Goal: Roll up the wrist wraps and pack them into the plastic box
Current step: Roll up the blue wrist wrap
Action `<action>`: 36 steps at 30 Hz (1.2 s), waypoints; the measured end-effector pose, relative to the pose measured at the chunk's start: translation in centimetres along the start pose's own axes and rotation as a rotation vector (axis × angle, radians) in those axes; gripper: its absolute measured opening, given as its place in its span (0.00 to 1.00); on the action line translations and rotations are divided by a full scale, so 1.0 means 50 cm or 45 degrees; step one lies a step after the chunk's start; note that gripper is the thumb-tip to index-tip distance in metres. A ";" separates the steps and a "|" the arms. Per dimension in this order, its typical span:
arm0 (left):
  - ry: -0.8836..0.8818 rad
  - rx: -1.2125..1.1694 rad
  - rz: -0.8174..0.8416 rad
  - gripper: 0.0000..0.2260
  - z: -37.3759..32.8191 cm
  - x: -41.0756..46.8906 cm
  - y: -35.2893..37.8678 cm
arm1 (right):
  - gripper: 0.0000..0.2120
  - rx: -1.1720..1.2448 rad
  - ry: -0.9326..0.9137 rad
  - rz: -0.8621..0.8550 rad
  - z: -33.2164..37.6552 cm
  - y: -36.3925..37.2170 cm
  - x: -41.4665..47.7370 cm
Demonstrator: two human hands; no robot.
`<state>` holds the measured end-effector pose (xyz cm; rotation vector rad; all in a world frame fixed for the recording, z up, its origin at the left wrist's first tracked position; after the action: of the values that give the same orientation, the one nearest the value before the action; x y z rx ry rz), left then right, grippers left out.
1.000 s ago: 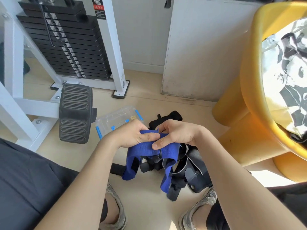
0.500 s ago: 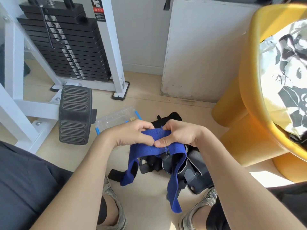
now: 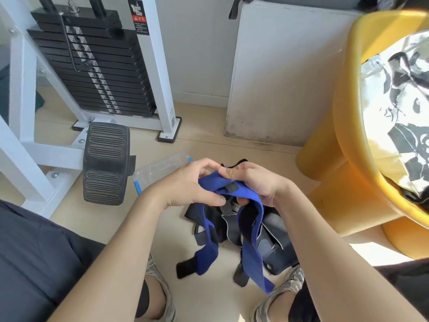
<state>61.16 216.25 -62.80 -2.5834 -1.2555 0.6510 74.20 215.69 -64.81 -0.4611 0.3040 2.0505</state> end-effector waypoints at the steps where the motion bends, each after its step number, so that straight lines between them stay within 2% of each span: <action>1: -0.007 0.003 0.017 0.26 -0.001 -0.001 0.000 | 0.22 0.005 -0.013 -0.012 0.008 0.000 0.000; 3: -0.018 -0.008 0.085 0.24 -0.003 -0.004 0.004 | 0.20 -0.037 -0.047 -0.060 0.026 -0.005 0.001; 7: -0.033 -0.170 0.213 0.29 -0.006 -0.018 0.011 | 0.24 -0.129 -0.093 -0.168 0.059 -0.008 0.000; 10: 0.029 -0.212 0.267 0.18 -0.018 -0.025 0.013 | 0.36 -0.114 -0.127 -0.269 0.081 -0.003 0.002; 12: 0.082 -0.277 0.297 0.15 -0.031 -0.036 0.013 | 0.32 -0.236 -0.186 -0.408 0.102 -0.010 0.001; 15: 0.117 -0.312 0.309 0.22 -0.045 -0.045 0.007 | 0.26 -0.496 -0.240 -0.568 0.120 -0.023 -0.001; 19: 0.016 -0.061 0.371 0.25 -0.033 -0.050 0.012 | 0.26 -0.538 -0.094 -0.676 0.091 -0.045 0.003; 22: -0.012 0.128 0.424 0.23 -0.029 -0.052 0.025 | 0.27 -0.380 0.043 -0.690 0.054 -0.056 0.009; 29: -0.079 0.494 0.216 0.27 -0.020 -0.026 0.022 | 0.19 0.287 0.258 -0.711 -0.018 -0.054 0.003; 32: -0.043 0.593 0.120 0.29 -0.025 -0.015 0.034 | 0.19 0.278 0.238 -0.716 -0.013 -0.052 0.006; 36: -0.031 0.518 0.082 0.36 -0.022 -0.011 0.016 | 0.20 0.095 0.157 -0.761 0.012 -0.082 -0.003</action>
<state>61.95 215.34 -61.94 -2.2899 -0.9322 0.8525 77.72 217.82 -64.30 -0.5562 0.2750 1.4286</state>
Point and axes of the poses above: each hand's wrist, its own x-axis towards the middle knuckle, its own y-axis out of the palm, z = x × y, the point moved 10 cm from there along x, towards the middle knuckle, and after that the axes turned 1 degree about z, right-handed, at the moved point
